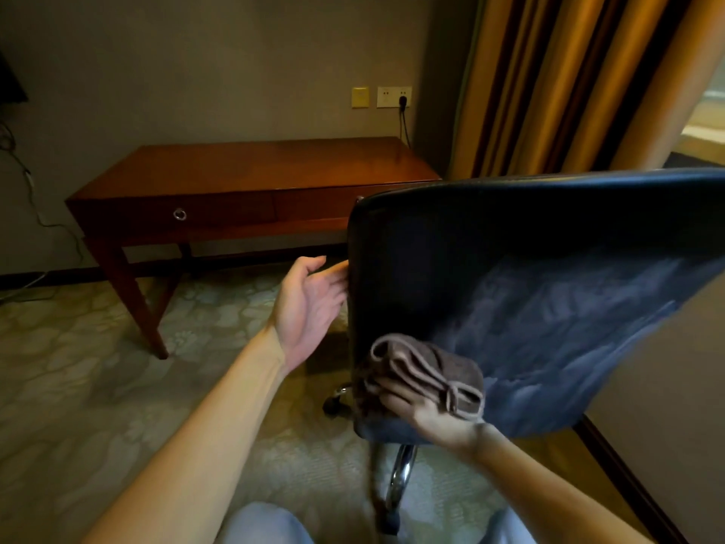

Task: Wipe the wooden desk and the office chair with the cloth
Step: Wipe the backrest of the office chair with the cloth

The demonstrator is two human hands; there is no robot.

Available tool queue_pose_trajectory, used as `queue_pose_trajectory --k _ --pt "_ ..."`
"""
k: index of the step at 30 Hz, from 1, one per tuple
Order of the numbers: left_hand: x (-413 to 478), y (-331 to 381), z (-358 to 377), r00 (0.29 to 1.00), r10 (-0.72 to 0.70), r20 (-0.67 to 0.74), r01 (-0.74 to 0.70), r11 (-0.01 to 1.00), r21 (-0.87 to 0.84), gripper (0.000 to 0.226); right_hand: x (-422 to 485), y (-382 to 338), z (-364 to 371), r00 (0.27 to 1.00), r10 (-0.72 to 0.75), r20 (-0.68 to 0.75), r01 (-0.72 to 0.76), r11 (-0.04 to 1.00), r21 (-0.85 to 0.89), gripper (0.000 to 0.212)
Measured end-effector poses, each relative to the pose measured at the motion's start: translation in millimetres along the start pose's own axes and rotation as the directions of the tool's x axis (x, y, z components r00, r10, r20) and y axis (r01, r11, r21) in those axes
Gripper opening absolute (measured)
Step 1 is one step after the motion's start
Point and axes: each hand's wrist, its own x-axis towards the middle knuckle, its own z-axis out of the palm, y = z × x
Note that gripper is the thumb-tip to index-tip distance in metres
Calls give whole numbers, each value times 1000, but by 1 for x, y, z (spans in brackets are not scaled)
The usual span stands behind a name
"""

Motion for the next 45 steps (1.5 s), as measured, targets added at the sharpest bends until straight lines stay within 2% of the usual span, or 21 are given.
queue_pose_trajectory --k 1,2,4,5,7,9,11,12,15,19,21,24,27,30,32,36,41,45 --pt "1 -2 0 1000 0 -21 0 1000 -13 56 9 21 -17 984 115 -136 -70 953 295 43" --pt "0 -5 1 999 0 -34 -1 1000 -26 56 10 40 -26 973 206 -107 -136 879 458 40" --pt "-2 -8 3 998 0 -61 1 1000 7 58 23 85 -59 901 403 -160 -242 774 586 41" --pt "-4 -11 4 997 0 -78 5 998 56 59 23 103 -68 870 448 -206 -235 744 625 40" --pt "-9 -15 9 991 30 -129 -12 990 141 53 24 148 -99 827 505 -246 -251 724 643 34" --pt "-9 -21 12 971 114 -212 -68 975 212 38 18 192 -129 805 492 -333 -278 807 520 32" --pt "-12 -24 21 940 205 -273 -106 935 337 33 10 224 -142 791 498 -354 -353 846 400 39" --pt "-12 -26 26 926 251 -281 -125 908 400 32 8 234 -140 785 521 -334 -385 834 396 46" --pt "-11 -34 40 879 375 -293 -195 845 497 29 2 241 -122 792 559 -246 -431 797 424 61" --pt "1 -50 41 839 451 -304 -231 801 552 36 11 234 -105 751 595 -284 -416 762 496 60" --pt "10 -60 40 811 456 -366 -218 817 534 43 21 228 -98 710 627 -320 -430 747 507 58" --pt "26 -73 43 698 500 -512 -226 833 504 49 23 216 -82 681 650 -337 -423 725 544 53" --pt "40 -83 45 635 530 -562 -290 838 463 58 12 183 -44 710 631 -313 -425 738 523 48" --pt "46 -84 40 579 564 -588 -348 824 448 72 -5 124 -4 772 584 -250 -411 759 505 41" --pt "53 -85 31 536 596 -598 -361 802 476 62 -11 84 20 814 556 -170 -392 741 545 43" --pt "60 -77 21 527 619 -582 -395 785 477 51 -11 28 46 869 481 -114 -313 715 625 39" --pt "64 -67 7 558 602 -572 -373 797 475 46 -27 -4 64 955 286 -76 -191 793 579 41" --pt "57 -68 0 660 557 -505 -348 822 451 46 -28 9 44 964 251 -93 -157 812 562 36"
